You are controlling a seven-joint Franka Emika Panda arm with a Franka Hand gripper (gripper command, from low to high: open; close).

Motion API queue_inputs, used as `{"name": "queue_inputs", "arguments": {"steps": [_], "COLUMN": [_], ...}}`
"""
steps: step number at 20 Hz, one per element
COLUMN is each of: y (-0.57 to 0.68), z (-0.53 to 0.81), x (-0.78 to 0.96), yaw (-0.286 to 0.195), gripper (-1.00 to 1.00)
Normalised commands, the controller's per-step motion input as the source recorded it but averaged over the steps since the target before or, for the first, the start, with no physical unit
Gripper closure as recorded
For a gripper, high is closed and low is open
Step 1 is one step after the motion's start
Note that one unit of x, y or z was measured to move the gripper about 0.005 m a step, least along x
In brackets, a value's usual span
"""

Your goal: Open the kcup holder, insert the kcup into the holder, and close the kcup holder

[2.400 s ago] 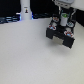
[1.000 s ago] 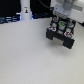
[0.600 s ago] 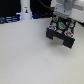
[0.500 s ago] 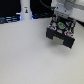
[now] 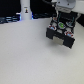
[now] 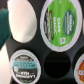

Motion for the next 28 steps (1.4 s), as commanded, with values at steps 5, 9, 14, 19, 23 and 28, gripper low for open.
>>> {"name": "queue_inputs", "arguments": {"steps": [5,9,14,19,23,28], "y": [-0.44,-0.41,-0.34,-0.31,-0.24,-0.04], "z": [0.27,0.18,0.08,-0.13,-0.27,-0.26], "x": [0.6,0.67,0.72,0.65,0.42,0.09], "yaw": [0.023,0.01,0.013,0.032,0.006,0.116], "gripper": [-1.0,-1.0,-1.0,-1.0,-1.0,-1.0]}}
